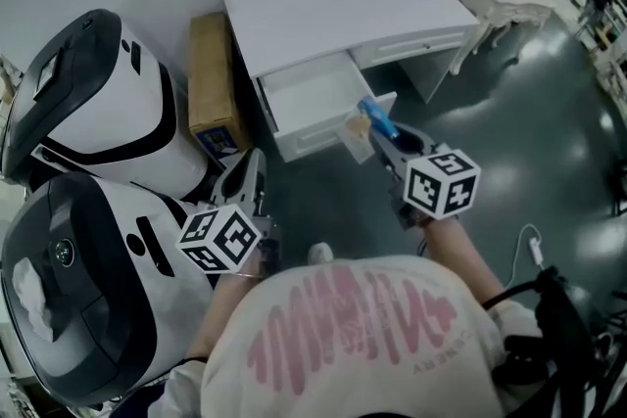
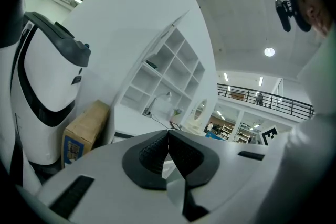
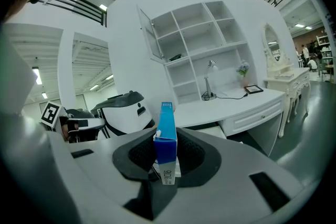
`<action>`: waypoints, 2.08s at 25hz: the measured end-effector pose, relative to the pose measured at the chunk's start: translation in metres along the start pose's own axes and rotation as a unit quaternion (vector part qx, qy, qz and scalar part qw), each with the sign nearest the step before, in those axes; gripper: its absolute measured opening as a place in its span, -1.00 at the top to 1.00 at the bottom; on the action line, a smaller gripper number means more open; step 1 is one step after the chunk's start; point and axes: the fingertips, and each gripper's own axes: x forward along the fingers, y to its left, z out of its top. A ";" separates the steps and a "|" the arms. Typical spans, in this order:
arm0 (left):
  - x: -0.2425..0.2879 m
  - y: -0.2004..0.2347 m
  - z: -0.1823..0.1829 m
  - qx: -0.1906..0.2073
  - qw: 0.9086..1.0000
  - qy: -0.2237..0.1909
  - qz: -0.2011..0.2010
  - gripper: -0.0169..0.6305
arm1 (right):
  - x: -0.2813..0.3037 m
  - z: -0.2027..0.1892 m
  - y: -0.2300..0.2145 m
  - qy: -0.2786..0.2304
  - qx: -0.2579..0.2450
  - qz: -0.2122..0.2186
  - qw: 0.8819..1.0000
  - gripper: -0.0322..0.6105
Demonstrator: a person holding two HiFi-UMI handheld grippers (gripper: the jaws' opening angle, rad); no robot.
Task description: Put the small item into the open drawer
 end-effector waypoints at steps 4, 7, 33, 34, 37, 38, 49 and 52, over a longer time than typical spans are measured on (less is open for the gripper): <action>0.023 0.020 0.013 -0.001 1.000 0.002 0.001 0.86 | 0.031 0.010 -0.007 -0.001 0.002 -0.002 1.000 0.62; 0.035 0.032 0.020 -0.001 1.000 0.003 0.000 0.86 | 0.049 0.014 -0.010 -0.001 0.004 -0.003 1.000 0.62; 0.070 0.083 0.001 -0.042 0.998 0.032 0.023 0.85 | 0.111 0.000 -0.031 0.034 0.020 -0.004 0.999 0.62; 0.073 0.084 0.002 -0.042 0.998 0.031 0.024 0.85 | 0.114 0.002 -0.033 0.034 0.019 -0.003 0.999 0.62; 0.086 0.086 0.003 -0.042 0.998 0.030 0.025 0.85 | 0.126 0.004 -0.041 0.038 0.018 0.001 0.999 0.62; 0.091 0.087 0.003 -0.042 0.998 0.030 0.025 0.85 | 0.131 0.005 -0.044 0.040 0.018 0.002 0.999 0.62; 0.133 0.119 0.009 -0.046 0.996 0.032 0.070 0.85 | 0.200 0.008 -0.071 0.086 0.016 0.037 0.996 0.62; 0.139 0.132 0.006 -0.049 0.994 0.036 0.088 0.85 | 0.219 0.001 -0.078 0.104 0.020 0.042 0.994 0.62</action>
